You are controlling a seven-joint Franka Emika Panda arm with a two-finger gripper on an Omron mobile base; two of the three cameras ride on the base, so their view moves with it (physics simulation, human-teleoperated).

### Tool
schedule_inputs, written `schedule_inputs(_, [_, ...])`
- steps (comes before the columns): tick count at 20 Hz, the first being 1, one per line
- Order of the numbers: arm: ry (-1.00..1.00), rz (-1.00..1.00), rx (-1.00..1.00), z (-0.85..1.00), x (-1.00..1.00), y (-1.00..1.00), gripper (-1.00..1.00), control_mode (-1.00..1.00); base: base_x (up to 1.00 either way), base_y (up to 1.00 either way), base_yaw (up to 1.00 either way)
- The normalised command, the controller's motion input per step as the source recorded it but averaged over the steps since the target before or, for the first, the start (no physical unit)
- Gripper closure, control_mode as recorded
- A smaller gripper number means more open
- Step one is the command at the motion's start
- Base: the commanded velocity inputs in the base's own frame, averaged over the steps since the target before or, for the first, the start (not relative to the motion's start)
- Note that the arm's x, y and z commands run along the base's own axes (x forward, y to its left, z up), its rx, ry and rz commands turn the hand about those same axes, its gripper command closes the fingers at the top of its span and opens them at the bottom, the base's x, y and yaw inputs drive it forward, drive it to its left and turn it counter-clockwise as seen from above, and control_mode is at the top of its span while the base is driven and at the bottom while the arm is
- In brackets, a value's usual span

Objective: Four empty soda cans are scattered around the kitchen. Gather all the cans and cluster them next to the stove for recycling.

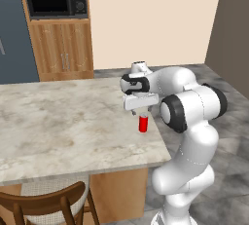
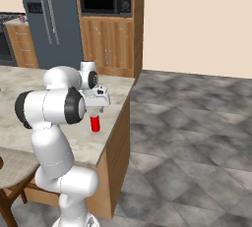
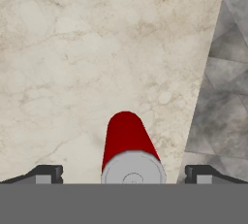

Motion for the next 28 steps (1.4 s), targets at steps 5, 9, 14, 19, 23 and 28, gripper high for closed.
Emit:
schedule_inputs(5, [0.01,0.00,0.00,-0.04,-0.03,-0.04,-1.00,-1.00,0.00,0.00,0.00])
schedule_inputs(9, [0.01,0.01,0.00,-0.06,-0.03,-0.04,-1.00,-1.00,0.00,0.00,0.00])
schedule_inputs(14, [0.02,0.01,0.00,-0.07,-0.02,-0.04,-1.00,-1.00,0.00,0.00,0.00])
schedule_inputs(19, [0.02,0.00,0.00,-0.10,0.00,-0.02,-1.00,-1.00,0.00,0.00,0.00])
schedule_inputs(23, [0.02,0.00,0.00,-0.12,0.00,0.00,-1.00,-1.00,0.00,0.00,0.00])
schedule_inputs(28, [0.01,0.00,0.00,-0.10,0.00,0.00,-1.00,-1.00,0.00,0.00,0.00])
